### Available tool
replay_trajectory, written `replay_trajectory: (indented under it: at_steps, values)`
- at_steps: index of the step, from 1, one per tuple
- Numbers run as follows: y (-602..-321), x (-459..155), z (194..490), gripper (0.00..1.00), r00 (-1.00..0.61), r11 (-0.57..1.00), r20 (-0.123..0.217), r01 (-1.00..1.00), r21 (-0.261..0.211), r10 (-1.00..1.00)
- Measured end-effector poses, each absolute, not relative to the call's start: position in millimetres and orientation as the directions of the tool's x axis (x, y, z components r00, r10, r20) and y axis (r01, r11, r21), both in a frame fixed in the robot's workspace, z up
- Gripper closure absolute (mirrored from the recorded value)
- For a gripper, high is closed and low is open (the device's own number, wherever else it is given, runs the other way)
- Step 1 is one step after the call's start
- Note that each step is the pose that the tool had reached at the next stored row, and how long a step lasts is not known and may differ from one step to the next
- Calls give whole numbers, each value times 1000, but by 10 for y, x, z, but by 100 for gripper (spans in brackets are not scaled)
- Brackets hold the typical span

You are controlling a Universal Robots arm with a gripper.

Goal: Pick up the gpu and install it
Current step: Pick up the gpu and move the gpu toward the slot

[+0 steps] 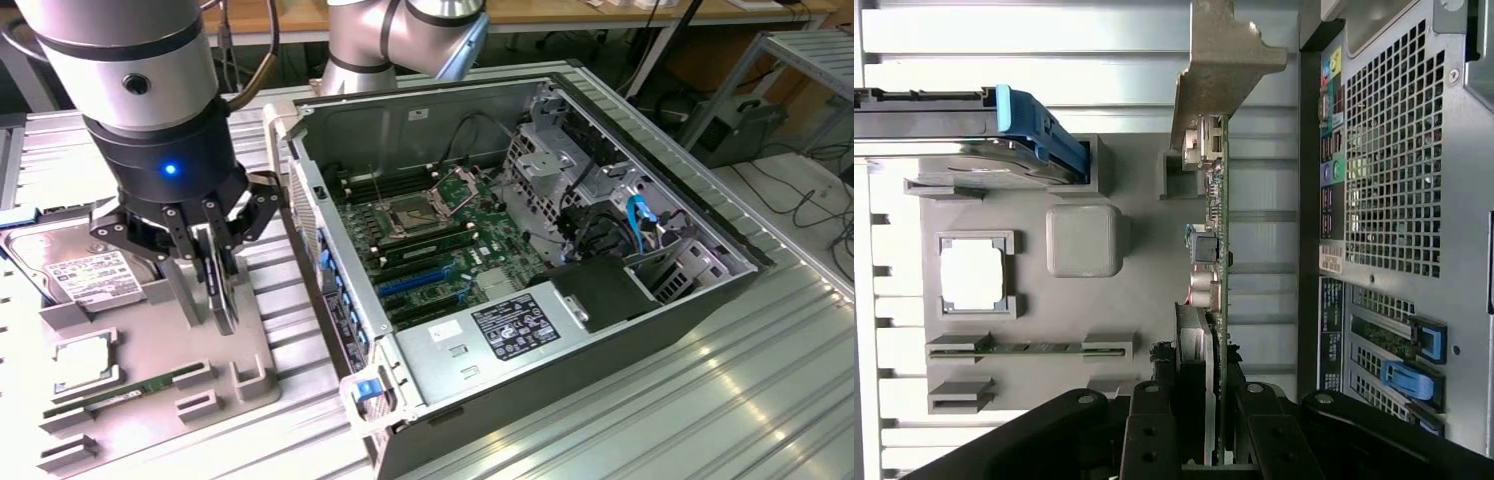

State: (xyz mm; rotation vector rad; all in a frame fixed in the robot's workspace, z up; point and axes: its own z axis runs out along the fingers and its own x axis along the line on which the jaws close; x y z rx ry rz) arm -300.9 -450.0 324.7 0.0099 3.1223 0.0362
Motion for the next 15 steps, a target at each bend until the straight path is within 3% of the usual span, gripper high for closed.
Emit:
replay_trajectory:
  at_steps: [15]
  values:
    - [-4501, -3008, 3395, 73, -1000, 1000, -19, 6, 23, 7]
